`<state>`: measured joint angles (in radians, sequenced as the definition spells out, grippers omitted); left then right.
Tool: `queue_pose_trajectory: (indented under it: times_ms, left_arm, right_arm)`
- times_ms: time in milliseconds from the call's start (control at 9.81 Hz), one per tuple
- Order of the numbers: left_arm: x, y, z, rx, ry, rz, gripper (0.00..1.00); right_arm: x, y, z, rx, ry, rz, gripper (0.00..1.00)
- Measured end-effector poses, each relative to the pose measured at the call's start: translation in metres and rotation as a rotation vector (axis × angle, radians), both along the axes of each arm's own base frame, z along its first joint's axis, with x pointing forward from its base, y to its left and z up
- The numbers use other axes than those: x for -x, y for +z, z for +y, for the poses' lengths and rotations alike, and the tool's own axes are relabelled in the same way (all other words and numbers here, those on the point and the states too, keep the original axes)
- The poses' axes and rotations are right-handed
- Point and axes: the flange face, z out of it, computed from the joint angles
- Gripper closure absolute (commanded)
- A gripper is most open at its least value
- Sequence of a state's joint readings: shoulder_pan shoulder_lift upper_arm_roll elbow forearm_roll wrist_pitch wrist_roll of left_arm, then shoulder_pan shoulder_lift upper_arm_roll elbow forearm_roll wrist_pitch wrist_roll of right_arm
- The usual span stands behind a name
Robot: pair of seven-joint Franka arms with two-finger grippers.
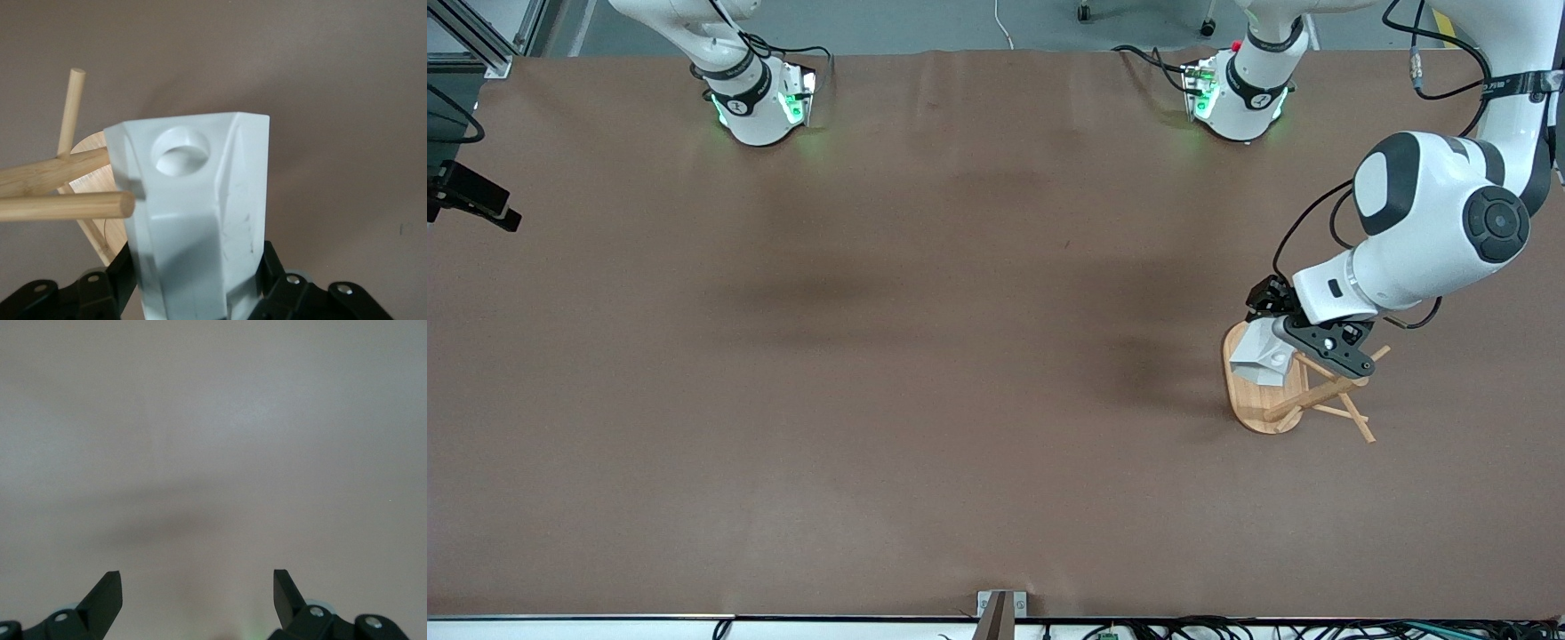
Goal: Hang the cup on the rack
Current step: 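Lower the cup hole onto a rack peg with the left gripper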
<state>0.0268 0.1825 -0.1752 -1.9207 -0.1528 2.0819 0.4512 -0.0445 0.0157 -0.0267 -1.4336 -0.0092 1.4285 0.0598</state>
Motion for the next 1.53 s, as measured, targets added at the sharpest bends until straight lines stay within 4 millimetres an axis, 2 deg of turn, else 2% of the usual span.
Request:
queue_pose_trajectory:
  times_ms: [306, 815, 1019, 1121, 1223, 1529]
  left_arm:
    - [-0.005, -0.004, 0.017, -0.003, 0.002, -0.011, 0.99]
    - [-0.011, -0.009, 0.021, -0.003, 0.012, -0.032, 0.99]
    - [-0.015, -0.015, 0.036, -0.008, 0.040, -0.034, 0.93]
    - [-0.017, -0.017, 0.043, -0.010, 0.050, -0.037, 0.53]
    - [-0.018, -0.019, 0.043, -0.010, 0.052, -0.041, 0.01]
    - [-0.022, -0.016, 0.040, -0.009, 0.061, -0.051, 0.00]
  right_arm:
    - [0.000, 0.000, -0.001, 0.000, -0.002, 0.003, 0.00]
    - [0.001, 0.000, -0.002, -0.001, 0.037, 0.004, 0.00]
    - [0.001, 0.000, -0.002, -0.001, 0.043, 0.005, 0.00]
    - [0.001, 0.000, -0.002, -0.002, 0.043, 0.006, 0.00]
    - [0.001, -0.001, -0.002, -0.002, 0.043, 0.006, 0.00]
    - [0.001, -0.001, -0.004, -0.002, 0.041, 0.007, 0.00]
